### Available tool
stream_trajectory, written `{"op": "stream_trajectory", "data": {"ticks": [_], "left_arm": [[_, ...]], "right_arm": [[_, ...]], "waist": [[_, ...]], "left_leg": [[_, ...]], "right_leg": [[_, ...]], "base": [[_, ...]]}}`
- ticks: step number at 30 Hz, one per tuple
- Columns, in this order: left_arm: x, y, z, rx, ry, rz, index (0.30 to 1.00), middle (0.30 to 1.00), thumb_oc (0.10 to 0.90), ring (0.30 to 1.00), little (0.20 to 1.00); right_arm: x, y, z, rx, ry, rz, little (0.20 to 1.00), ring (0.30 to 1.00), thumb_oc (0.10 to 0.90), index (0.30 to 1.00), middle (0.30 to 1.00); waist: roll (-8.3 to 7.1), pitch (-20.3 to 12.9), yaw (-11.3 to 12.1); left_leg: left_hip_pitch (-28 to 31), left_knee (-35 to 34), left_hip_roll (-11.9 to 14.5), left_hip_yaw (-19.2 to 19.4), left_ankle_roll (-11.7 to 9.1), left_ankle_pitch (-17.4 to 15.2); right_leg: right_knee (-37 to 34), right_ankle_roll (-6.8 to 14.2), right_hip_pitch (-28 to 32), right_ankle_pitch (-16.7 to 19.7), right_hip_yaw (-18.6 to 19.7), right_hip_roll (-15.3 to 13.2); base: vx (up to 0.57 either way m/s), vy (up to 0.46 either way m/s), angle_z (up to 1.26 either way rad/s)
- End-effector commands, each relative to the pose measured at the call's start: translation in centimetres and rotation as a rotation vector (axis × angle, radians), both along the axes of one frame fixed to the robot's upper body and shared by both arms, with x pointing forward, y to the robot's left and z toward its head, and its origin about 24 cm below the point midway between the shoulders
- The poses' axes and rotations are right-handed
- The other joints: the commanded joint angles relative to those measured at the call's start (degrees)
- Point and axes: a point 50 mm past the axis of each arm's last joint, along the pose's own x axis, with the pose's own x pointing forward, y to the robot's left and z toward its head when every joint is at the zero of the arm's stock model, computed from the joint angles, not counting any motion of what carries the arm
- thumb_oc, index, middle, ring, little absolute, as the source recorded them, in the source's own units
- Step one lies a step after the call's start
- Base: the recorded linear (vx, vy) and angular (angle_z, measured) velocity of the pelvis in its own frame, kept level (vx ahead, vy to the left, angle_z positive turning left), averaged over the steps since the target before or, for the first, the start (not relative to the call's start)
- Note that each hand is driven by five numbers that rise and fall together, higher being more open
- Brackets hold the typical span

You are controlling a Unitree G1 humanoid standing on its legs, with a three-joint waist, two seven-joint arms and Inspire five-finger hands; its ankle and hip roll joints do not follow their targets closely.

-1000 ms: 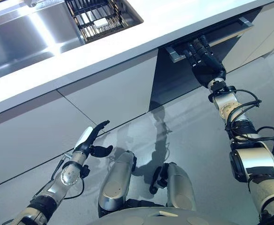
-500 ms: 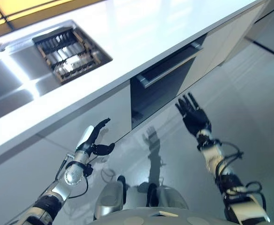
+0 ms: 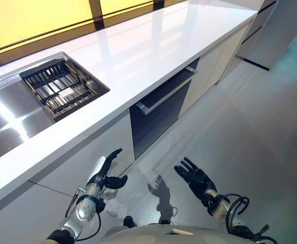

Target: Pick up plates and place into dishwasher.

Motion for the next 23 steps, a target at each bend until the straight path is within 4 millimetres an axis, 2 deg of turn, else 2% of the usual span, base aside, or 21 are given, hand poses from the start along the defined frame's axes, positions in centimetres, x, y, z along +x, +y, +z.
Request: {"op": "stream_trajectory", "data": {"ticks": [1,3,5,7,12,17,23], "left_arm": [[1.7,-1.9,-0.3,0.025,0.009,-0.113,0.900,0.900,0.800,0.900,0.900],[1.2,-1.9,-1.2,0.028,0.088,-0.097,0.900,0.900,0.800,0.900,0.900],[0.1,-1.9,-2.6,-0.041,0.239,0.004,0.900,0.900,0.800,0.900,0.900],[-0.6,-1.9,-3.1,-0.090,0.282,0.069,0.900,0.900,0.800,0.900,0.900],[-1.5,-1.9,-3.7,-0.137,0.337,0.143,0.900,0.900,0.800,0.900,0.900],[-2.3,-2.7,-4.2,-0.143,0.389,0.104,0.900,0.900,0.800,0.900,0.900],[-2.1,-2.3,-4.1,-0.166,0.402,0.130,0.900,0.900,0.800,0.900,0.900]], "right_arm": [[1.6,-0.5,0.3,-0.123,-0.005,0.008,0.900,0.900,0.800,0.900,0.900],[1.1,-0.4,-0.1,-0.152,0.039,0.015,0.900,0.900,0.800,0.900,0.900],[0.5,1.0,-0.6,-0.193,0.056,0.170,0.900,0.900,0.800,0.900,0.900],[-0.1,2.4,-0.8,-0.211,0.045,0.311,0.900,0.900,0.800,0.900,0.900],[-0.5,2.8,-0.9,-0.271,0.040,0.433,0.900,0.900,0.800,0.900,0.900],[-1.3,2.8,-1.4,-0.250,0.097,0.411,0.900,0.900,0.800,0.900,0.900],[-2.0,2.6,-1.7,-0.251,0.141,0.413,0.900,0.900,0.800,0.900,0.900]], "waist": [[0.41,-1.3,0.4],[0.71,-1.5,0.2],[1.20,-1.8,-0.3],[1.32,-2.0,-0.6],[0.90,-1.9,-0.5],[0.54,-1.7,-0.3],[0.79,-1.5,-0.6]], "left_leg": [[-0.8,0.1,0.0,0.7,0.1,-1.5],[-0.8,0.1,-0.1,0.6,0.2,-1.5],[-0.4,0.1,-0.2,0.5,0.2,-1.7],[-0.2,0.1,-0.4,0.4,0.3,-1.7],[0.0,0.1,-0.5,-0.2,0.3,-1.8],[0.2,0.1,-0.6,-0.6,0.3,-2.0],[0.4,0.1,-0.6,-0.6,0.3,-2.1]], "right_leg": [[0.6,4.4,-2.4,5.1,1.2,-2.0],[0.7,4.4,-2.3,4.9,1.2,-2.0],[0.8,4.3,-1.9,4.6,1.2,-2.0],[0.9,4.2,-1.7,4.2,1.1,-2.0],[1.1,4.1,-1.3,3.6,0.7,-2.1],[1.0,4.1,-1.0,3.5,0.6,-1.8],[1.1,4.2,-0.8,3.3,0.8,-1.8]], "base": [[0.04,0.069,0.00],[0.03,0.059,0.00],[0.04,0.073,-0.02],[0.05,0.041,0.00],[0.03,-0.006,0.01],[0.03,-0.023,0.09],[0.01,-0.003,0.01]]}}
